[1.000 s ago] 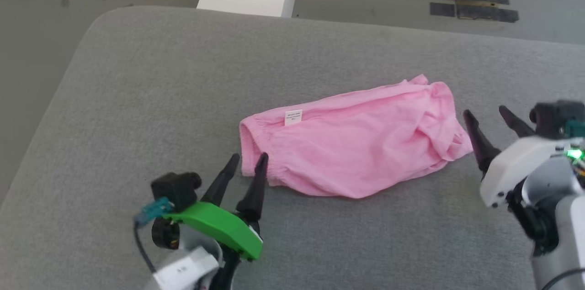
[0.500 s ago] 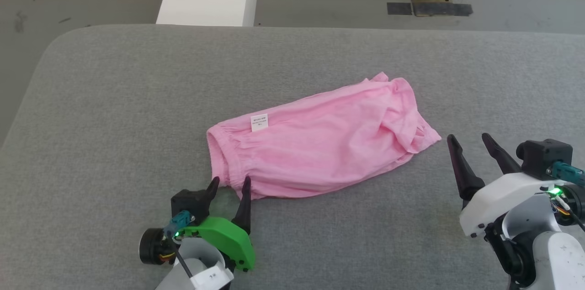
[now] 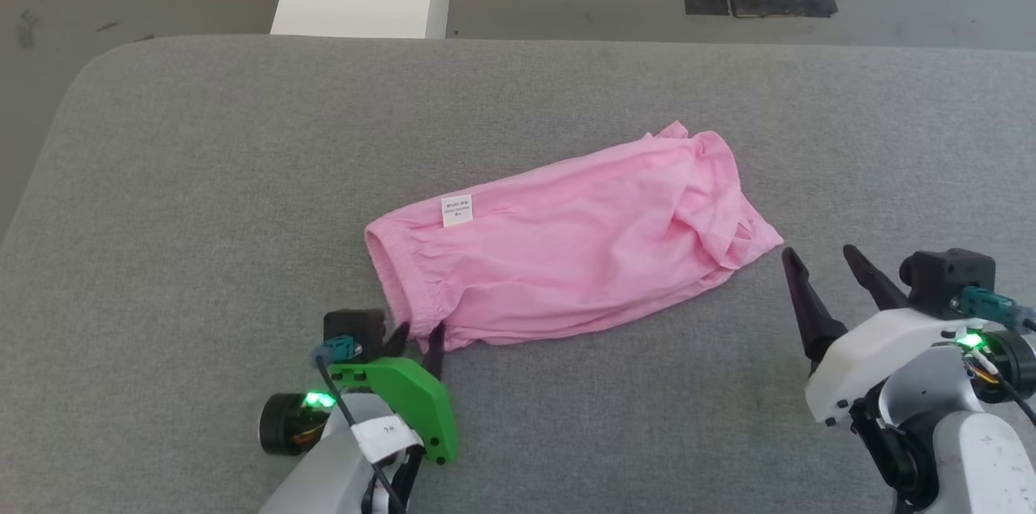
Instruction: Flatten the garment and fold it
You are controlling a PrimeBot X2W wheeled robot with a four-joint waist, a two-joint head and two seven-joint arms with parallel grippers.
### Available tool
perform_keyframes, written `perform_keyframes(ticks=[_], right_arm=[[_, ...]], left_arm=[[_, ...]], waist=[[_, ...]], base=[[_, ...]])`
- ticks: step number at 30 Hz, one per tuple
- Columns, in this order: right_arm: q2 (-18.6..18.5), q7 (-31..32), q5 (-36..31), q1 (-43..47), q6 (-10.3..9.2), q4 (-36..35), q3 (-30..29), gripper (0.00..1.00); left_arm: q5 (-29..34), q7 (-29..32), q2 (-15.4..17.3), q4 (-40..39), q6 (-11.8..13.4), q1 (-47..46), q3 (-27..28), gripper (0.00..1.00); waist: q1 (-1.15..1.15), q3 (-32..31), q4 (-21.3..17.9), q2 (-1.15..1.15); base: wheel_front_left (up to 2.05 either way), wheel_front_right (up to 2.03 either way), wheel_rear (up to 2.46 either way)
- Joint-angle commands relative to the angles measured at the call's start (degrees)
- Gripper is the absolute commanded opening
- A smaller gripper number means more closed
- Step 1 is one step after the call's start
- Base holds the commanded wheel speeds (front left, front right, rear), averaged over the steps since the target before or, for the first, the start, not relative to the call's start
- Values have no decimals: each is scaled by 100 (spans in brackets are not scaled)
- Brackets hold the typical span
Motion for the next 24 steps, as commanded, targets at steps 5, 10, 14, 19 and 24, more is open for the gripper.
perform_keyframes(ticks=[5, 10, 14, 19, 24], right_arm=[[17, -10, -222, -488, -8, 495, -77, 100], [21, 14, -473, -1121, -8, 1340, -263, 100], [23, 150, -646, -1643, -8, 2137, -321, 100], [24, 562, -930, -2115, -8, 3001, -355, 100], [25, 1157, -1160, -2312, -8, 3546, -272, 100]], left_arm=[[-47, 220, -35, 127, -177, 38, -207, 0], [10, 139, -28, 20, -225, -96, -257, 0], [56, 96, -22, -64, -246, -193, -301, 0], [66, 63, -9, -135, -253, -255, -321, 0], [65, 56, 6, -179, -251, -265, -348, 0]], waist=[[0, 86, 74, 0], [0, 215, 179, 0], [0, 339, 277, 0], [0, 466, 360, 0], [0, 516, 399, 0]], base=[[0, 0, 0], [0, 0, 0], [0, 0, 0], [0, 0, 0], [0, 0, 0]])
